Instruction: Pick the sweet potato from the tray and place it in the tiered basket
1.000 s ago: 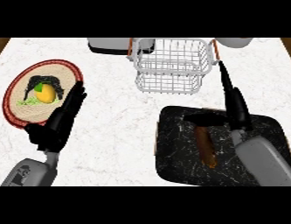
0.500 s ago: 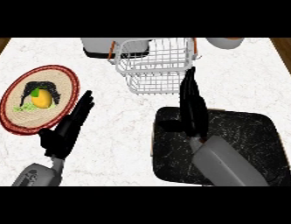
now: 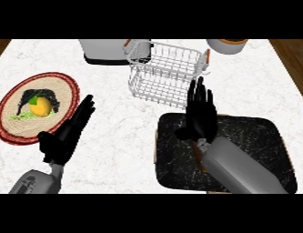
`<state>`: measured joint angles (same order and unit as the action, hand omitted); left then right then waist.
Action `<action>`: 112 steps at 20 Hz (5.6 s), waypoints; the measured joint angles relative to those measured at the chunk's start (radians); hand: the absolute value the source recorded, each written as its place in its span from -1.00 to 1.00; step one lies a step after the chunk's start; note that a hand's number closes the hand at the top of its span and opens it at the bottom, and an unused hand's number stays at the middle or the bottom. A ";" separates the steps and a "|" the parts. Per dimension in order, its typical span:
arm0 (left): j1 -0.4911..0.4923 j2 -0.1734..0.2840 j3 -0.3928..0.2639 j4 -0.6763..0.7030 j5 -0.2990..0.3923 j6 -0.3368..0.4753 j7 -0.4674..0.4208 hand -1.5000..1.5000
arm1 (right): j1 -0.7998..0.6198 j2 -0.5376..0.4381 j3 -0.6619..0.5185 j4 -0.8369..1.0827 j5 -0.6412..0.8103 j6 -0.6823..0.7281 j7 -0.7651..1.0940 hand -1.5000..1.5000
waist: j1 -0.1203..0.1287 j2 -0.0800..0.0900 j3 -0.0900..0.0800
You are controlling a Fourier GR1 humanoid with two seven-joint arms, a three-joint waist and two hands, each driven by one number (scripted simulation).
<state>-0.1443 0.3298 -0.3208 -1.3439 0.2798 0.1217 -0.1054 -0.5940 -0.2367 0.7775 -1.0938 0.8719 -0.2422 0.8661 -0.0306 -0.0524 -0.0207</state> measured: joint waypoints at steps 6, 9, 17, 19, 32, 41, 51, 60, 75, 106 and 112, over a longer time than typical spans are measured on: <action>0.000 -0.005 0.000 0.007 0.000 -0.009 -0.015 0.00 | -0.030 0.089 0.055 -0.065 0.030 0.269 0.244 -1.00 | 0.002 0.000 0.007; 0.006 -0.004 0.001 0.008 0.001 -0.017 -0.022 0.00 | -0.034 0.137 0.088 -0.113 0.046 0.358 0.295 -1.00 | 0.006 0.003 0.010; 0.011 -0.001 0.014 0.017 0.002 -0.030 -0.039 0.00 | -0.033 0.190 0.140 -0.184 0.124 0.470 0.363 -1.00 | 0.017 0.020 0.017; 0.010 0.000 0.017 0.020 0.003 -0.032 -0.039 0.00 | -0.026 0.193 0.129 -0.176 0.147 0.493 0.367 -1.00 | 0.013 0.021 0.017; -0.007 -0.005 0.035 0.019 -0.001 -0.037 -0.024 0.00 | 0.126 0.200 0.011 -0.233 0.287 0.599 0.355 -1.00 | 0.009 0.030 0.019; 0.008 -0.022 0.032 0.021 -0.019 -0.038 -0.040 0.00 | 0.206 0.214 -0.102 -0.267 0.392 0.654 0.302 -1.00 | 0.020 0.036 0.017; 0.004 -0.038 0.039 0.012 -0.036 -0.044 -0.035 0.00 | 0.300 0.219 -0.209 -0.317 0.488 0.686 0.241 -1.00 | 0.027 0.037 0.016; 0.023 -0.055 0.064 -0.004 -0.070 -0.066 -0.026 0.00 | 0.313 0.236 -0.224 -0.301 0.554 0.615 0.151 1.00 | 0.034 0.035 0.014; 0.039 -0.075 0.115 0.008 -0.094 -0.076 -0.021 0.00 | 0.532 0.235 -0.380 -0.559 0.460 0.572 0.141 1.00 | -0.017 0.035 0.020; -0.027 -0.105 0.108 0.018 -0.124 -0.118 0.006 0.00 | -0.177 0.232 -0.750 -0.796 0.171 0.558 0.302 1.00 | 0.069 0.057 0.018; -0.032 -0.106 0.107 0.021 -0.125 -0.130 0.011 0.00 | -0.414 0.232 -0.886 -0.478 0.147 0.515 0.277 1.00 | 0.081 0.062 0.018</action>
<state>-0.1765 0.2233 -0.2140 -1.3228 0.1548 -0.0085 -0.0945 -1.0078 -0.0044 -0.1083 -1.5717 1.0191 0.2732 1.1427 0.0507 0.0093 -0.0026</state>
